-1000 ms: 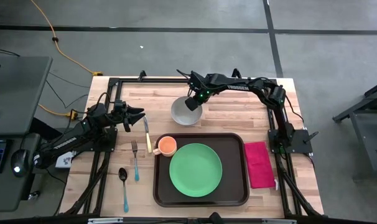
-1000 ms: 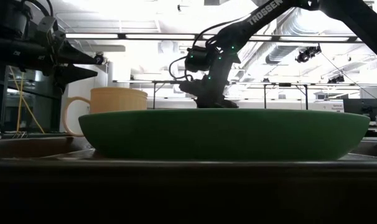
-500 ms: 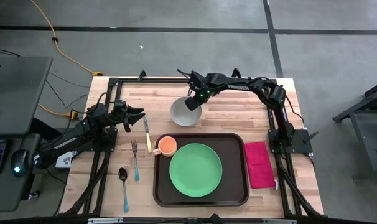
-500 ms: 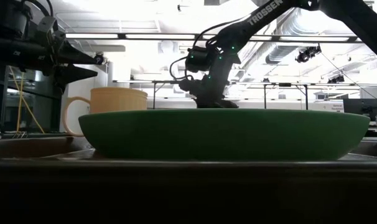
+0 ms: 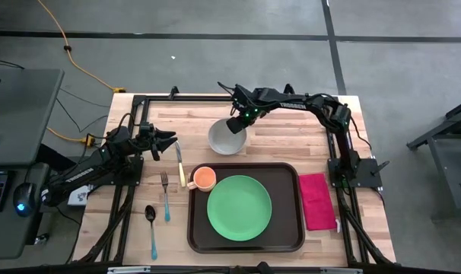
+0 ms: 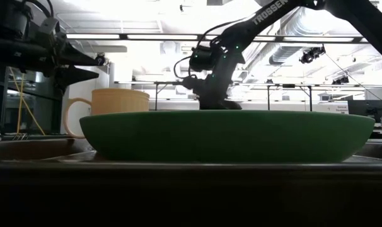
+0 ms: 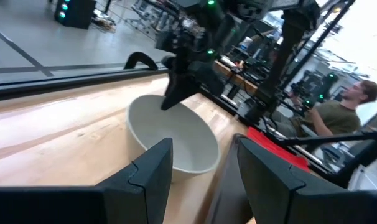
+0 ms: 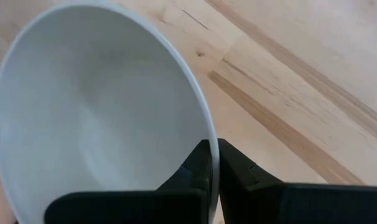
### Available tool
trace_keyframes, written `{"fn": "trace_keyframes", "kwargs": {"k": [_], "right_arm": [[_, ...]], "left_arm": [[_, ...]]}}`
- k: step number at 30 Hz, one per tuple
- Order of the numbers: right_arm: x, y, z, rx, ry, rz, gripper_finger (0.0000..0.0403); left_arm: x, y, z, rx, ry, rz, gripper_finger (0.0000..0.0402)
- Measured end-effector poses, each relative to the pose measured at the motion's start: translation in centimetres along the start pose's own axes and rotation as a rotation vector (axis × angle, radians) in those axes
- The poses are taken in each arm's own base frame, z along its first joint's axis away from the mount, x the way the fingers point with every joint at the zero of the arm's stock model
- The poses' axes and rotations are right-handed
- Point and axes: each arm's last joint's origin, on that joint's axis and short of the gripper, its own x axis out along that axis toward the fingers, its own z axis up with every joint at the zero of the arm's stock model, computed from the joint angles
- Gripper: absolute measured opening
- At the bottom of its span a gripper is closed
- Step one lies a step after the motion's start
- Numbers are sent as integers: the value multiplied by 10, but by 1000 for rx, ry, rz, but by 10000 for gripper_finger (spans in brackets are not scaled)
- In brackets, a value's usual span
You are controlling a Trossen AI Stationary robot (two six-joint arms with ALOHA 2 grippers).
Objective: Set up tray
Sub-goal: Put the white bowl on top of the green plate on the black tray
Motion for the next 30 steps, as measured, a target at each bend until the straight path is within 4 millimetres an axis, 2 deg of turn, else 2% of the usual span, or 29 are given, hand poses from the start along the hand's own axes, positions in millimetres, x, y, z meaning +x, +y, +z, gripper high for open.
{"fn": "trace_keyframes", "kwargs": {"k": [11, 30], "right_arm": [[-33, 2, 4, 38, -68, 32, 0], [-39, 4, 3, 43, -71, 45, 0]], "left_arm": [[0, 1, 0, 1, -12, 25, 211], [0, 1, 0, 2, -14, 28, 211]]}}
